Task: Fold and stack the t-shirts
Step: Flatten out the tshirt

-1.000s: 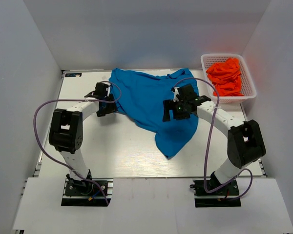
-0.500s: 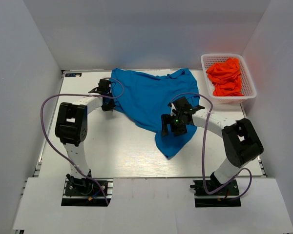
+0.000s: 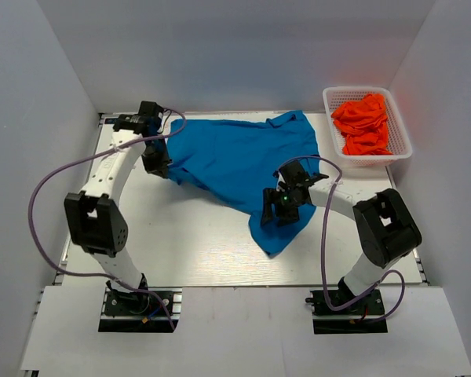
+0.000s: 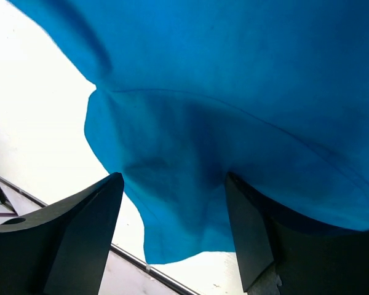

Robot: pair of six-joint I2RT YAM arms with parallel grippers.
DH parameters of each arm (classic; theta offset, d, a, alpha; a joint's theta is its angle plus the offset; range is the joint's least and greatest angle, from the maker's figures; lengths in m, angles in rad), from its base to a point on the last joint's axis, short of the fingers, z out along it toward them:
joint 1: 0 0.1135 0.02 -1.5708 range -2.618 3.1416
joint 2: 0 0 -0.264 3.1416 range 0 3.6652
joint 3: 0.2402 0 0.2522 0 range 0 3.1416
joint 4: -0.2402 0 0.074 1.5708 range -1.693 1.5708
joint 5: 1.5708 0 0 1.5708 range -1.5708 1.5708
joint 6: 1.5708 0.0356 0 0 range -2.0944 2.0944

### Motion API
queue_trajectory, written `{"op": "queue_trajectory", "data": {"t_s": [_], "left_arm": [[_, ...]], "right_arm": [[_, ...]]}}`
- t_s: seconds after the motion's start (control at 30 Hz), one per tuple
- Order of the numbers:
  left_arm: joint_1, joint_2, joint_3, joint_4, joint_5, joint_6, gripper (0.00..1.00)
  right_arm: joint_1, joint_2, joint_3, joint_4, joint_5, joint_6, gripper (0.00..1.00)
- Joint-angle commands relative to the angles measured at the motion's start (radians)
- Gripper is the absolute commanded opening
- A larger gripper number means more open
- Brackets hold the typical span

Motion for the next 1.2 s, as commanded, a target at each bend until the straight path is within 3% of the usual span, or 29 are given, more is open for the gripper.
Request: {"op": "queue_trajectory", "data": {"t_s": [0.0,0.2,0.33,0.4,0.43,0.5,0.53,0.57,0.63,0.7,0.8,1.0,1.17], "left_arm": [[0.013,-0.094,-0.031,-0.221,0.16,0.049,0.0],[0.042,-0.051,0.27,-0.188,0.194,0.07,0.0],[0.042,-0.052,0.178,0.022,0.286,0.133,0.2],[0.042,0.051,0.153,0.073,0.297,0.133,0.2],[0.042,0.097,0.162,0.119,0.274,0.112,0.15],[0.052,0.262,0.227,0.129,0.259,0.112,0.13],[0.053,0.313,0.315,0.118,0.259,0.112,0.18],[0.053,0.359,0.361,0.118,0.248,0.112,0.53],[0.062,0.421,0.446,0.13,0.239,0.112,1.0],[0.062,0.421,0.434,0.173,0.223,0.112,1.0],[0.062,0.322,0.289,0.256,0.181,0.1,1.0],[0.062,0.078,-0.196,0.45,0.079,0.08,1.0],[0.062,0.091,-0.227,0.563,0.07,0.09,0.97]], "right_arm": [[-0.013,0.025,-0.069,-0.106,0.056,0.008,0.74],[-0.034,0.012,-0.099,-0.097,0.041,0.009,0.72],[-0.046,0.007,-0.096,-0.091,0.029,0.008,0.71],[-0.053,0.007,-0.092,-0.093,0.033,0.006,0.71],[-0.054,0.012,-0.087,-0.09,0.036,0.008,0.71],[-0.056,0.016,-0.075,-0.096,0.035,0.005,0.71],[-0.054,0.018,-0.072,-0.099,0.035,0.005,0.71],[-0.059,0.021,-0.066,-0.099,0.033,0.002,0.71],[-0.059,0.025,-0.054,-0.097,0.035,0.005,0.71],[-0.059,0.036,-0.049,-0.105,0.033,0.002,0.71],[-0.059,0.059,-0.038,-0.108,0.033,-0.003,0.71],[-0.059,0.116,-0.003,-0.129,0.035,-0.014,0.71],[-0.059,0.147,0.017,-0.14,0.035,-0.023,0.7]]}}
